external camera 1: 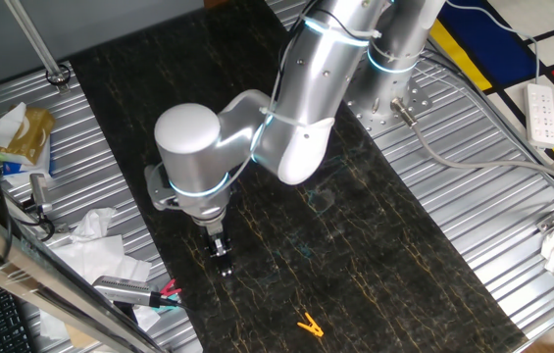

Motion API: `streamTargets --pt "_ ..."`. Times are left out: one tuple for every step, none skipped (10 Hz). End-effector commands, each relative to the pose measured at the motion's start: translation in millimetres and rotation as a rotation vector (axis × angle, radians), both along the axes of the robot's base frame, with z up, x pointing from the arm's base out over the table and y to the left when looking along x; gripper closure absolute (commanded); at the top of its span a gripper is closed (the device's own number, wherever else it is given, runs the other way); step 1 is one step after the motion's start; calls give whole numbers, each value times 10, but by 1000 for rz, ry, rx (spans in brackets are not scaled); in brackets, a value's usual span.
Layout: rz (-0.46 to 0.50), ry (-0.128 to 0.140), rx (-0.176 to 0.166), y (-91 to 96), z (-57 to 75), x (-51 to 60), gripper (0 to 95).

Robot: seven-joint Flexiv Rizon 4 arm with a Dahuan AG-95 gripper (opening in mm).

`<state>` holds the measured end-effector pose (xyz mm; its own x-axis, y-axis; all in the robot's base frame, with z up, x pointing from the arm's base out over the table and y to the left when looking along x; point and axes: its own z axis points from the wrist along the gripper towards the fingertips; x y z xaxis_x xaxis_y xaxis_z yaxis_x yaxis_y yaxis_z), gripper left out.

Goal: Use the gripper to push the small block from left to right

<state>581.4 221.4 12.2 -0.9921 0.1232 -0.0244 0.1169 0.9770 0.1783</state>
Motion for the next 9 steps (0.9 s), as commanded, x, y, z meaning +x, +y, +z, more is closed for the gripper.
streamTargets --pt "-35 6 37 28 -12 1 190" --pt "-44 7 41 51 -11 -1 190" --pt "-46 7 41 57 -11 -1 190" --pt "-51 7 41 90 -12 0 190" --pt "-52 7 42 108 -4 1 190" --pt "-54 7 41 128 7 -1 190" --pt "-57 8 40 151 18 -3 190" --pt "-58 8 40 172 21 -4 190" --pt "-67 8 40 220 20 -4 190"
